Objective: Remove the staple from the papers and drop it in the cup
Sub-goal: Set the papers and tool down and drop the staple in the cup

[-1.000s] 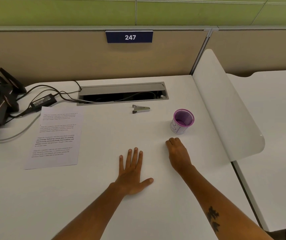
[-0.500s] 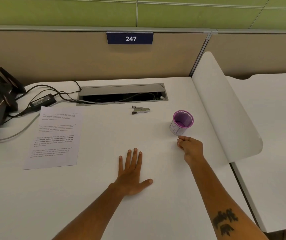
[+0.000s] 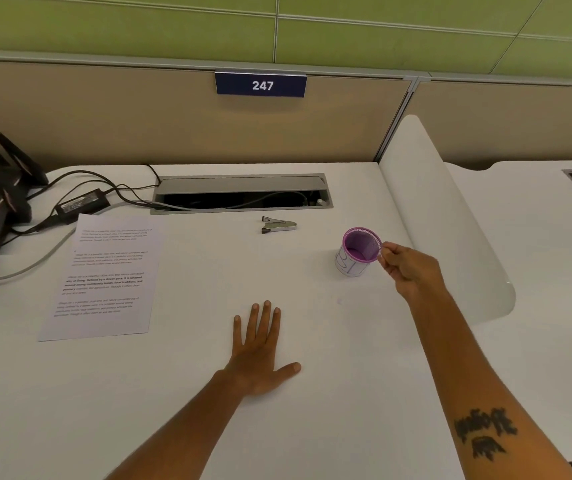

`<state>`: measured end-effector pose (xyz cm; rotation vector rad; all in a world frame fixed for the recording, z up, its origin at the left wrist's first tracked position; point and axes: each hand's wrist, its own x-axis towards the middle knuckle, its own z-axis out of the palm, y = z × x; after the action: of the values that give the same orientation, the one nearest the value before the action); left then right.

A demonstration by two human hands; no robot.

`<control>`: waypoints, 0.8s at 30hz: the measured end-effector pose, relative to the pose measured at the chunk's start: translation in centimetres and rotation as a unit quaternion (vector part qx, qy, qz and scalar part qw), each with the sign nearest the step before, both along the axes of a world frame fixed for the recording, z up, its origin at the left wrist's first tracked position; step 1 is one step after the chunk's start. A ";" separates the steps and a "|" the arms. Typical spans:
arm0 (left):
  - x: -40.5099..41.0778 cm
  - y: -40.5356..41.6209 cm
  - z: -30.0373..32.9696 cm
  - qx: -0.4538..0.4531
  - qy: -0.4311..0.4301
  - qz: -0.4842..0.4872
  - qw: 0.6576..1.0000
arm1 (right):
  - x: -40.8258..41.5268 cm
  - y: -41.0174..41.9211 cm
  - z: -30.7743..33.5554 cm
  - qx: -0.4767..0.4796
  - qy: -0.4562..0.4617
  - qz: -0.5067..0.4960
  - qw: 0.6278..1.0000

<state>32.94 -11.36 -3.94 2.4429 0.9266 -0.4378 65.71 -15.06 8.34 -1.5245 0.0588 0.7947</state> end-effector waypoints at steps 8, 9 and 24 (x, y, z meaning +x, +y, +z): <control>-0.1 0.0 -0.2 -0.006 -0.004 0.001 1.000 | 0.3 2.9 0.2 -0.192 -0.327 0.161 0.911; -0.1 0.1 -0.2 -0.006 -0.003 0.001 1.000 | 0.3 3.1 0.2 -0.207 -0.362 0.185 0.890; 0.0 0.1 -0.2 -0.008 0.005 -0.001 1.000 | 1.0 3.6 0.0 -0.260 -0.535 0.278 0.754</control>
<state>32.99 -11.27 -4.13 2.4291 0.9222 -0.4565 66.71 -11.51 8.36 -2.3919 -1.1679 0.2177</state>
